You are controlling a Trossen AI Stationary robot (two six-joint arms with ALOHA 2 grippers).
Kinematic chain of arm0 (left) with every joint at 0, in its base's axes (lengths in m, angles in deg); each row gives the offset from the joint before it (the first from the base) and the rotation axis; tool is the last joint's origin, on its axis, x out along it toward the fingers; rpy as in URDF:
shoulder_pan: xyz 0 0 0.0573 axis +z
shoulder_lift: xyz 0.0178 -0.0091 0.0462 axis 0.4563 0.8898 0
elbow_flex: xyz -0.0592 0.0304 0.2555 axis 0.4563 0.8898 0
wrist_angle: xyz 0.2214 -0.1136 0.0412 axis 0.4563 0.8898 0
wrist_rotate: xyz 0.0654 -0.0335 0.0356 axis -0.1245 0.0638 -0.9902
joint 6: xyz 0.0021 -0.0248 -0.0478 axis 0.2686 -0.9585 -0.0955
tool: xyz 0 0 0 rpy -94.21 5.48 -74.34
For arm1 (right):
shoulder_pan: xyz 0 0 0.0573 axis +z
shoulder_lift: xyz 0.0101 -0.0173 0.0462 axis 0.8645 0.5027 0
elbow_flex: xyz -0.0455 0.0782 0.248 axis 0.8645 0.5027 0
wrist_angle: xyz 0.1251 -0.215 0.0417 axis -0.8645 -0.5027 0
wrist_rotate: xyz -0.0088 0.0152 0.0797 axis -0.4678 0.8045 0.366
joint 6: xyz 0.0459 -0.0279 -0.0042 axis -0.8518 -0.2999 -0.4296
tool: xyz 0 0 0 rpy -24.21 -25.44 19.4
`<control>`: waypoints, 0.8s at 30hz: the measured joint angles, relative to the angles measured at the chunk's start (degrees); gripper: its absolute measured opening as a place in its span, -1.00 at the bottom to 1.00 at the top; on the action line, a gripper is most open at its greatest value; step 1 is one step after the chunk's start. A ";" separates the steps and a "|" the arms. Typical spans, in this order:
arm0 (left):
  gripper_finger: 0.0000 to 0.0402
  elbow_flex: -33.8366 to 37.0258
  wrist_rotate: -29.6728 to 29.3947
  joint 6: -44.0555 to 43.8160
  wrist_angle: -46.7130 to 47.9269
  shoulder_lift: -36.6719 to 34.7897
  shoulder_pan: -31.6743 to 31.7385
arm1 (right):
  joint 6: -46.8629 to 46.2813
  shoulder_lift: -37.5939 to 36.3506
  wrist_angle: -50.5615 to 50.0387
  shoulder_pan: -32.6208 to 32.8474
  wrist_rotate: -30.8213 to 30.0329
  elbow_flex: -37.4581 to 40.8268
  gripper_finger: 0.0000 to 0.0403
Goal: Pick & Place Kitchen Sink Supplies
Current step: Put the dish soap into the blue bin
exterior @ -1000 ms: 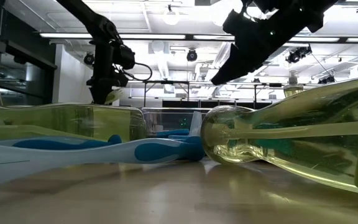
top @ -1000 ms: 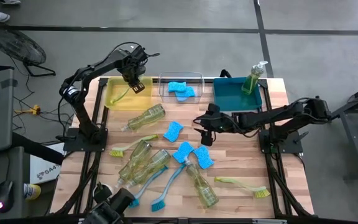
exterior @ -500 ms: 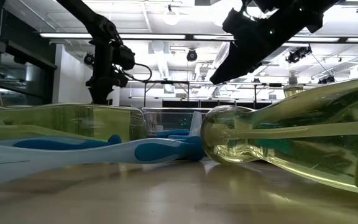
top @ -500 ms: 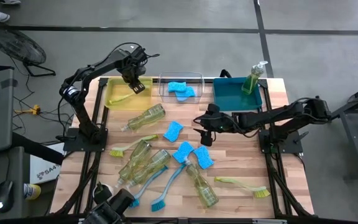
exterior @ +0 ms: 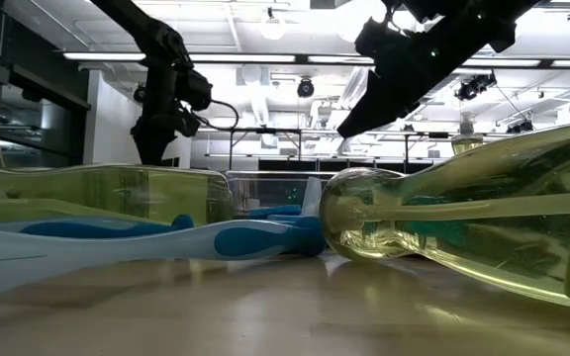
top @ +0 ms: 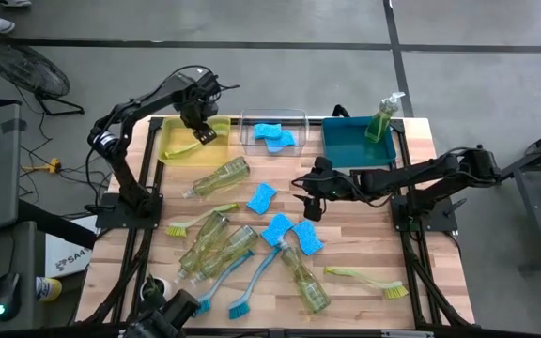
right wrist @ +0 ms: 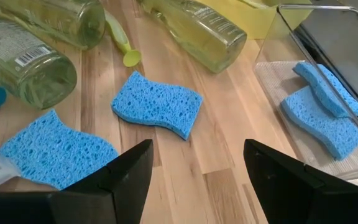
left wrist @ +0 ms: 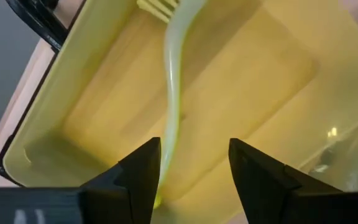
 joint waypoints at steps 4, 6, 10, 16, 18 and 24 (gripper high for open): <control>-0.08 0.00 2.93 -0.01 -0.25 -2.22 0.00 | -1.01 -0.02 -1.46 0.00 0.02 0.00 0.22; -0.08 0.00 4.26 -0.02 -0.71 -3.40 0.00 | -1.32 -0.02 -2.29 0.00 0.02 0.00 0.22; -0.08 0.07 7.87 -0.14 -0.92 -4.71 -1.09 | -3.08 -0.02 -3.56 0.00 0.08 0.00 0.22; -0.08 4.39 6.94 -0.98 -0.17 -6.73 -7.93 | -4.48 -0.02 -5.41 0.00 2.02 0.00 0.22; -0.08 5.87 5.12 -2.38 1.43 -7.07 -10.44 | -4.67 -0.02 -6.27 0.00 2.66 0.00 0.22; -0.08 8.04 1.88 -5.78 3.34 -7.29 -18.15 | -5.95 -0.02 -9.37 0.00 2.66 0.00 0.22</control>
